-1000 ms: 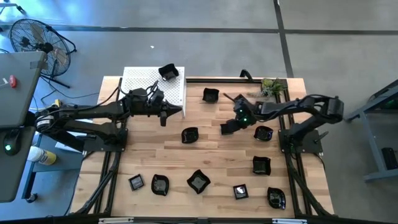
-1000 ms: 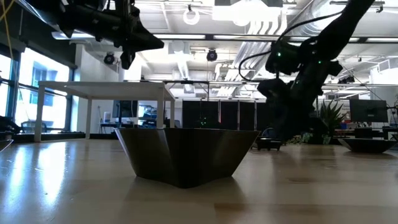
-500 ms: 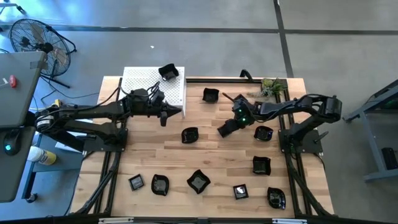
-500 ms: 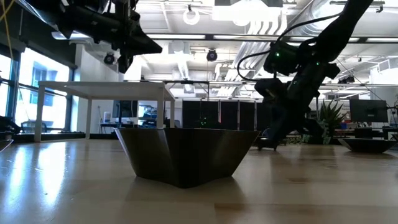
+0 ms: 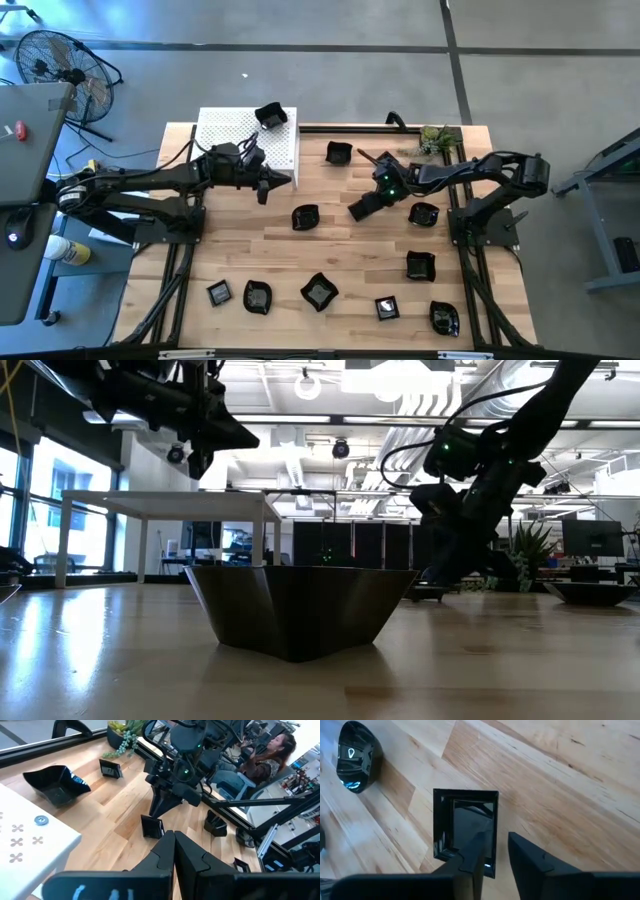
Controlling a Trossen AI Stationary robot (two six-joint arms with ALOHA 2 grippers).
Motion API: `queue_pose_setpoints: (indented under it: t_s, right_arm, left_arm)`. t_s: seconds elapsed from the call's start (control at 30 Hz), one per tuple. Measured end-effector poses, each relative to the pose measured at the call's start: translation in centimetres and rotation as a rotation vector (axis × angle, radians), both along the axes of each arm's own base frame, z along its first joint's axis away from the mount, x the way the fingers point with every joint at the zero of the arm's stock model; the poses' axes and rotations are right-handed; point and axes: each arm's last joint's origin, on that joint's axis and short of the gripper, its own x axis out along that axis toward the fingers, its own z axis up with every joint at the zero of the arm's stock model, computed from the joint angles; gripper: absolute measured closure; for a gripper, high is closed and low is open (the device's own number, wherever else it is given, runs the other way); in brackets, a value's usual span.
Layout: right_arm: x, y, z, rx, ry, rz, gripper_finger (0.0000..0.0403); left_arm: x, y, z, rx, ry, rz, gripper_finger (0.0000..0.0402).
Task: Pick & Place Mini shaped plates
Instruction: Put the black square plate on the shelf
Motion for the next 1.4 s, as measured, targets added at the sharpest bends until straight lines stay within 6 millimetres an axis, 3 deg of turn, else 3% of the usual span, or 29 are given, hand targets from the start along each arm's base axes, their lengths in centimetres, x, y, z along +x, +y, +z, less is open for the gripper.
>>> queue_pose_setpoints:
  t_s: [0.13,0.47,0.63,0.83,1.03,1.4]
  right_arm:
    - [0.0,0.0,0.0,-0.010,-0.006,0.009,0.0320]
    - [0.8,0.6,-0.9,-0.003,-0.008,0.025,0.0375]
    - [1.0,0.9,-0.1,-0.014,-0.051,0.032,0.0398]
    - [0.8,0.9,1.6,-0.041,-0.122,0.028,0.0398]
    - [0.7,1.0,4.4,-0.088,-0.240,0.031,0.0399]
    - [4.8,0.8,14.8,-0.396,-0.300,0.188,0.0402]
  left_arm:
    - [0.0,0.0,0.0,0.000,0.000,0.001,0.0401]
    - [0.0,0.0,0.0,0.002,0.000,0.003,0.0401]
    - [0.0,0.0,0.0,0.001,0.000,0.004,0.0401]
    - [0.0,0.0,0.0,-0.031,-0.004,0.007,0.0401]
    - [0.0,-0.1,0.1,-0.063,-0.004,-0.007,0.0399]
    - [1.8,0.5,3.9,0.003,0.114,-0.025,0.0307]
